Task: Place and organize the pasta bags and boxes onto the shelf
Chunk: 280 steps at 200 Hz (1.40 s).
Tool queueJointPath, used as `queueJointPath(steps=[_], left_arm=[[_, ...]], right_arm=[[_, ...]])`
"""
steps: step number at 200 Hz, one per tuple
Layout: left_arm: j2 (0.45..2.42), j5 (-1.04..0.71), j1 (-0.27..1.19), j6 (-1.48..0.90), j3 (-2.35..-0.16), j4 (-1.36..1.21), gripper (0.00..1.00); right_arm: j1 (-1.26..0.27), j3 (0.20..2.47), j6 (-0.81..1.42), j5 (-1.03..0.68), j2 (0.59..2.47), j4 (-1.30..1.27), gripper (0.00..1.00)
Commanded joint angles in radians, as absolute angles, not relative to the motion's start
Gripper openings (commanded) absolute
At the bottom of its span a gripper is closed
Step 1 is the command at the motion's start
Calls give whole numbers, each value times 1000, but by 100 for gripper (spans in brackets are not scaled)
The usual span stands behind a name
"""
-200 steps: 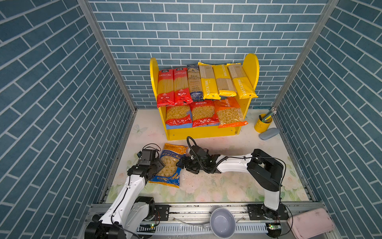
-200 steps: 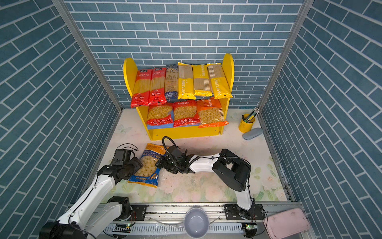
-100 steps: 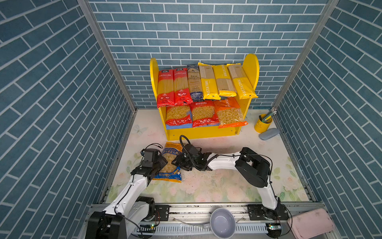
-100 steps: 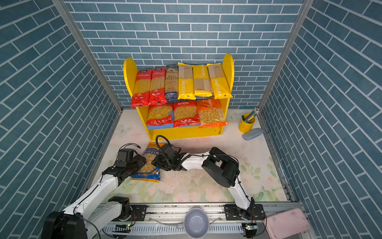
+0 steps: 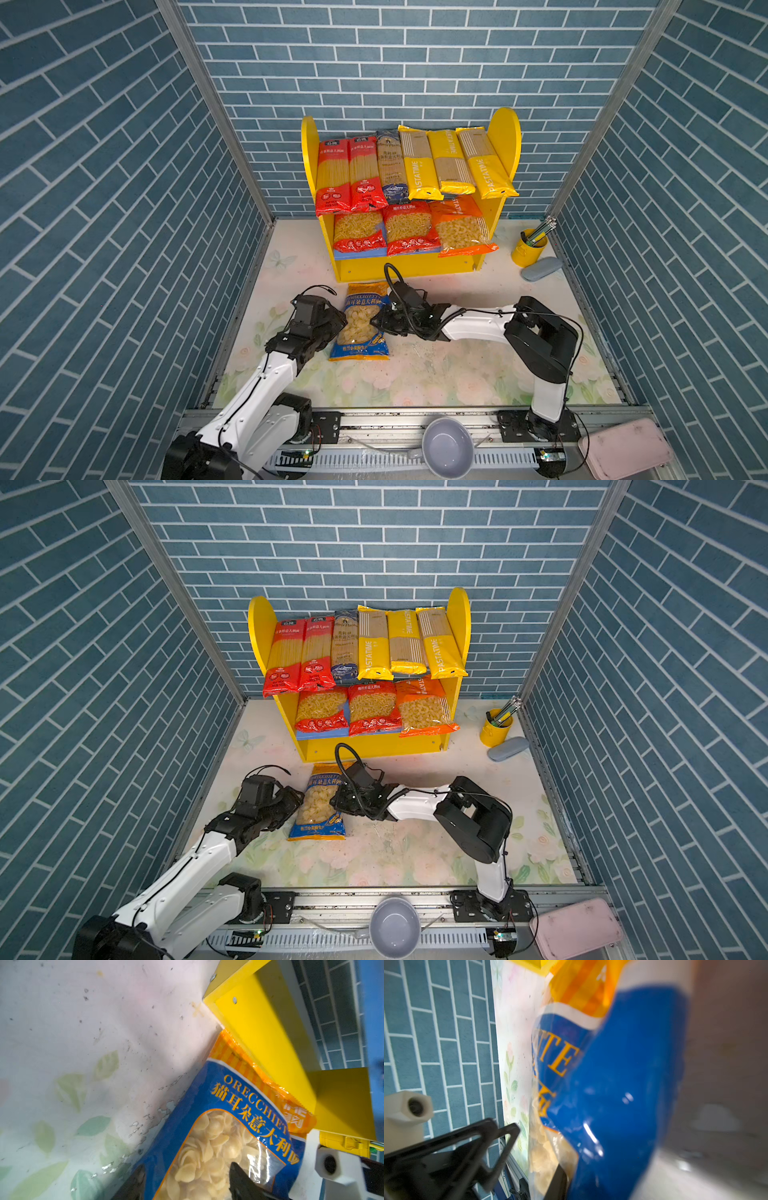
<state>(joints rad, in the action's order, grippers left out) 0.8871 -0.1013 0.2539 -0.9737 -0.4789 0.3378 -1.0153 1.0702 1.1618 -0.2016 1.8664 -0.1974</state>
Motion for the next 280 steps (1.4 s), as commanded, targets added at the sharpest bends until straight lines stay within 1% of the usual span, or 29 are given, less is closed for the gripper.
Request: queueJointPath(steps=[1, 18, 31, 48, 91, 166, 195, 227, 280], left_arm=[[858, -61, 242, -912, -507, 435, 66], [838, -64, 235, -907, -493, 436, 66], [828, -66, 235, -909, -486, 437, 66], [822, -69, 235, -905, -483, 441, 66], [818, -77, 235, -900, -484, 453, 66], [839, -89, 235, -899, -486, 423, 65], [863, -106, 235, -902, -487, 402, 64], [844, -105, 235, -899, -489, 418, 64], [854, -113, 235, -901, -493, 402, 64]], right_arm=[[-942, 1001, 1090, -226, 1786, -321, 13], [-897, 969, 1068, -268, 1764, -378, 9], [-869, 968, 1037, -296, 1762, -403, 8], [-837, 965, 1034, -337, 1773, -485, 8], [-781, 981, 1110, -392, 1815, -633, 8], [-736, 975, 1137, -428, 1734, -685, 7], [-729, 991, 1152, -437, 1757, -752, 7], [-724, 966, 1215, -436, 1765, -899, 7], [-714, 966, 1218, -416, 1768, -906, 7]])
